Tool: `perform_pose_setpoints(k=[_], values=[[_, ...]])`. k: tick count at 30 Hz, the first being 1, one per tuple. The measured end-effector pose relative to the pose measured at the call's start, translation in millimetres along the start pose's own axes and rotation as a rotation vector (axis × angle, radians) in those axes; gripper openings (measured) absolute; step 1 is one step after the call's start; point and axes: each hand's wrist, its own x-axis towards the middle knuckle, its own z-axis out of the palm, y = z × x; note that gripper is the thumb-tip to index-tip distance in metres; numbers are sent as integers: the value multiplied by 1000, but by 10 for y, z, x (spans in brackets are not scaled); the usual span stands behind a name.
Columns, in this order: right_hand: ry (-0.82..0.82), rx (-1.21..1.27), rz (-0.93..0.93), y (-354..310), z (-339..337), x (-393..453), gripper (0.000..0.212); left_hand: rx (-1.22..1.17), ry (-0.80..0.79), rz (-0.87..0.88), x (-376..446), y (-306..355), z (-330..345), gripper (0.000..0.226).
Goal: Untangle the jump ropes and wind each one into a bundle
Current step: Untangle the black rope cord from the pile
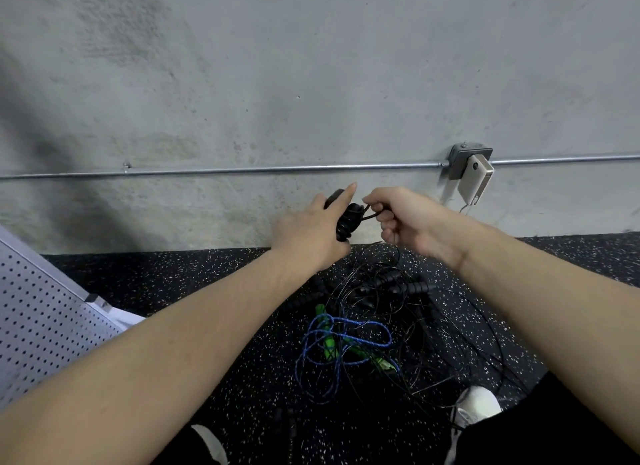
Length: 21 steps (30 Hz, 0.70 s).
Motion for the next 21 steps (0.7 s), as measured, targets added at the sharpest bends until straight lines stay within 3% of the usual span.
perform_pose_setpoints(k=[3,5,11,16,21], values=[[30,19,-52,-10,50,-7,29,-317,-115,-37,26,-46,-15,95],[11,67,-94,-29,36,-23,28,-603,-105,-25,28,-63,9,95],[-253,237,-85,-93,53,-102,31,-1273,-214,-276,-8,-55,36,85],[-193,280,-88,-48,127,-195,31,-1541,-315,-307,-148,-175,-76,77],[-82,-33,-73,140,48,-253,17,-1636,-377,-344,-541,-240,-229,30]])
